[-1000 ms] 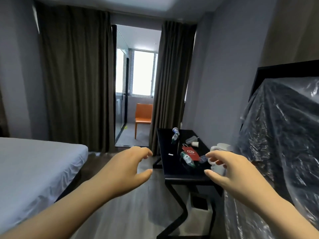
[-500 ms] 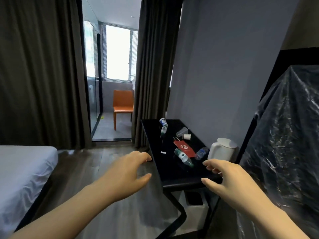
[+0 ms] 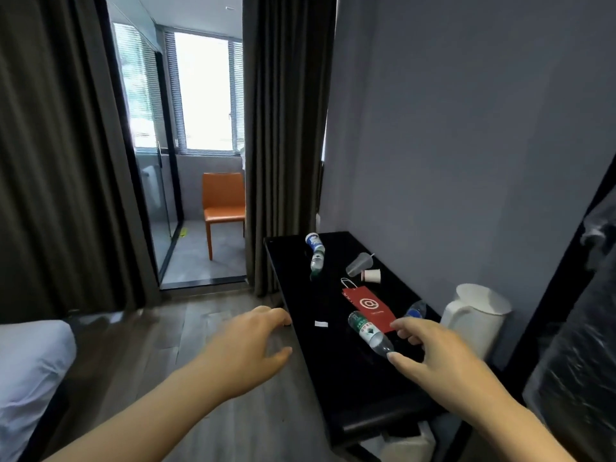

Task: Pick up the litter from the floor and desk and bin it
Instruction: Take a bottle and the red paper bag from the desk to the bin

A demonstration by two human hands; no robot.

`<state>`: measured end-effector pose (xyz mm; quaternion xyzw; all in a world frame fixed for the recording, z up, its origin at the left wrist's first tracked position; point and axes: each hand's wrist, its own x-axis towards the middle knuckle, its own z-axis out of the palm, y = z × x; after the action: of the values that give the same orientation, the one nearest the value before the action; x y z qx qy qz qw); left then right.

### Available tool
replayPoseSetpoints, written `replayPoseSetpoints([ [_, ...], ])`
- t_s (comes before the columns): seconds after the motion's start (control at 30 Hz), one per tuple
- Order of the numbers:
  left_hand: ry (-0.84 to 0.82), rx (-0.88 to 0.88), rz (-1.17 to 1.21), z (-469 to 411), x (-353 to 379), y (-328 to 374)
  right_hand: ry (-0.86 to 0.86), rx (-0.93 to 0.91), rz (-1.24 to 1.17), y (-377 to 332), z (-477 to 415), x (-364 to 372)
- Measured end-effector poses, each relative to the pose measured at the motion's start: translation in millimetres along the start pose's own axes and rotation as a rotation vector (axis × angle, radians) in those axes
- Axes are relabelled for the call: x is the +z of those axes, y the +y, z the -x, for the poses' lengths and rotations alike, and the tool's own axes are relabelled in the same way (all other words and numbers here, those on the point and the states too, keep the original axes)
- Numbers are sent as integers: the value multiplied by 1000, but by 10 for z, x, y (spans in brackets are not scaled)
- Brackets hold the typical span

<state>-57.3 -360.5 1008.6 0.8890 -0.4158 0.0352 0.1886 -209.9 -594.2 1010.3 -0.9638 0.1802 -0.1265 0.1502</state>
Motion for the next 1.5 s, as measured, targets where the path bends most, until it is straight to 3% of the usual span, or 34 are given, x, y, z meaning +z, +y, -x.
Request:
replayPoseSetpoints([
  [0.37, -139, 43, 77, -1412, 587, -834, -88, 154, -23, 363, -1253, 623],
  [0.83, -368, 241, 104, -3340, 1208, -2230, -96, 565, -96, 358, -2601, 1533],
  [1.17, -562, 376, 122, -4270, 1814, -2316, -83, 781, -132, 626, -3123, 1821],
  [1.5, -712, 384, 33, -5100, 2421, -2204, -104, 870, -222, 1444, -3640, 2363],
])
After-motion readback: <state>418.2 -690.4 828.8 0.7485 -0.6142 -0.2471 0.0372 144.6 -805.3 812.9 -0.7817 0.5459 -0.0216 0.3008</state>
